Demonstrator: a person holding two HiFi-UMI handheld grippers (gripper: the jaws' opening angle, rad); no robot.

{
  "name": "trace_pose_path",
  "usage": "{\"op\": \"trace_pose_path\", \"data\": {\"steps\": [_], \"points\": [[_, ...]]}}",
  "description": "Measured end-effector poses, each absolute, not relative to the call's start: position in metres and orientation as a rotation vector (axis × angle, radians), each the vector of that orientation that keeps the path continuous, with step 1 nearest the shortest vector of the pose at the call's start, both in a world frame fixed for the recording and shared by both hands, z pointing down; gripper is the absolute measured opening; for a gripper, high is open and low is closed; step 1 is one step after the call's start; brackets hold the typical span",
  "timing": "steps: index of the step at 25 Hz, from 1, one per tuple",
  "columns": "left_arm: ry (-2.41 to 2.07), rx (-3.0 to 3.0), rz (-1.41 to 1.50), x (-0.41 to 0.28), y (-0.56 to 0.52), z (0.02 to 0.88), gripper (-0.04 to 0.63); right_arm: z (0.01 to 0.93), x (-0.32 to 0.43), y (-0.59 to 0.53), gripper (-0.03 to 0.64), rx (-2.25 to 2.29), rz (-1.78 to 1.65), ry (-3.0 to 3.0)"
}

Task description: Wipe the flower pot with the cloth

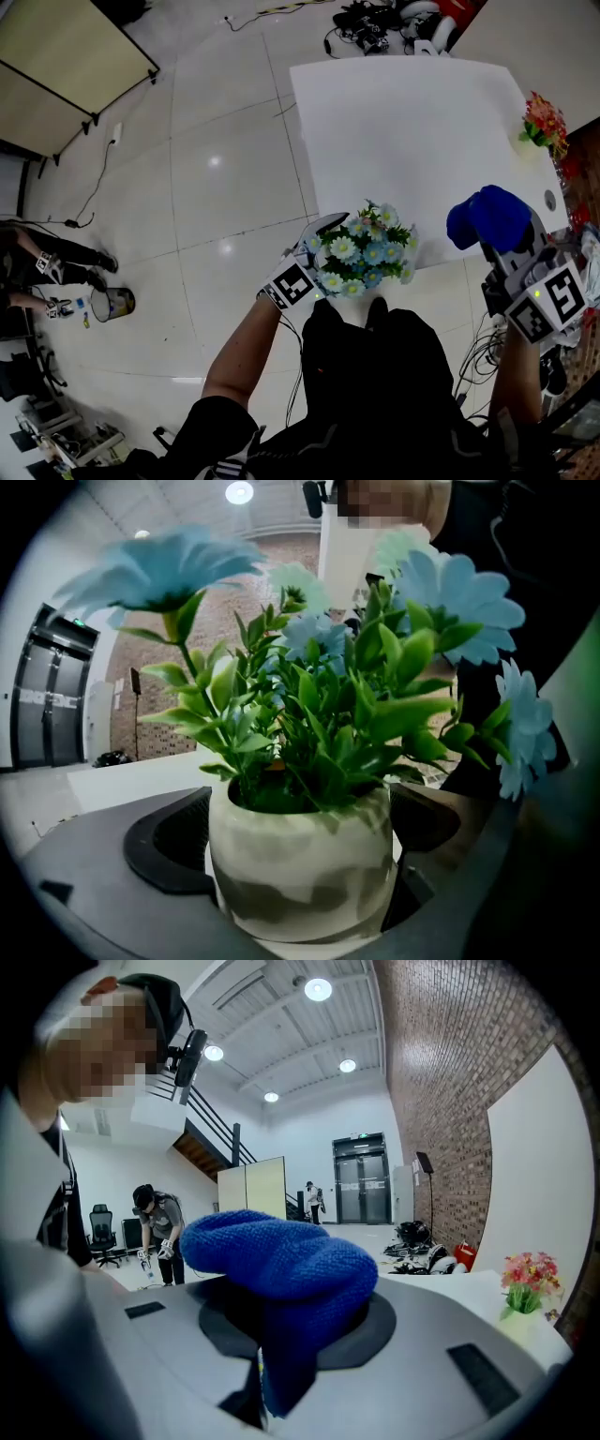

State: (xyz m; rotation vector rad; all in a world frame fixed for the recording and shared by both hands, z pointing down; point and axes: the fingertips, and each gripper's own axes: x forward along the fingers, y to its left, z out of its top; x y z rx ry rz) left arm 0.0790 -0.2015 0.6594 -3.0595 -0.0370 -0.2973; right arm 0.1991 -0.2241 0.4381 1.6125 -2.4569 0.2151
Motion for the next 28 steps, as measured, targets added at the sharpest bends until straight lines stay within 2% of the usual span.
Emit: {"op": "trace_pose_path", "data": {"steps": [4, 8, 11, 15, 16, 18, 21, 24, 25, 27, 28], "points": [[0.042, -3.130, -0.322, 0.061, -0.209, 0.663, 0.578, 0.430, 0.201, -0.226, 0.091, 1.629, 0.250, -2.435], [0.248, -3.215, -0.332, 0.010, -0.219, 0.642, 0.578, 0.404, 0.191, -0.223, 0.091, 1.631, 0.277, -2.436], [0.329, -3.225, -0.353, -0.019, -0.210, 0.606, 0.578, 0.380, 0.189, -0.218, 0.091, 1.664, 0.277, -2.431], [0.468, -3.247, -0.185, -0.036, -0.197, 0.540, 0.575, 0.357, 0.192, -0.208, 0.091, 1.699, 0.234, -2.446], [0.491, -3.251, -0.169, -0.036, -0.193, 0.530, 0.552, 0.353, 0.193, -0.204, 0.091, 1.699, 0.228, -2.459], [0.511, -3.283, -0.154, -0.033, -0.180, 0.511, 0.449, 0.345, 0.194, -0.191, 0.091, 1.688, 0.232, -2.504], [0.553, -3.297, -0.089, -0.021, -0.159, 0.477, 0.438, 0.330, 0.199, -0.167, 0.091, 1.659, 0.213, -2.567], [0.714, -3.236, -0.021, -0.007, -0.137, 0.441, 0.254, 0.315, 0.209, -0.140, 0.091, 1.599, 0.166, -2.635], [0.794, -3.223, -0.006, -0.003, -0.128, 0.431, 0.219, 0.310, 0.212, -0.129, 0.091, 1.576, 0.148, -2.657], [0.934, -3.191, 0.025, 0.004, -0.104, 0.413, 0.103, 0.301, 0.220, -0.103, 0.091, 1.529, 0.117, -2.701], [0.983, -3.167, 0.043, 0.009, -0.090, 0.406, 0.073, 0.297, 0.226, -0.090, 0.091, 1.506, 0.104, -2.721]]}}
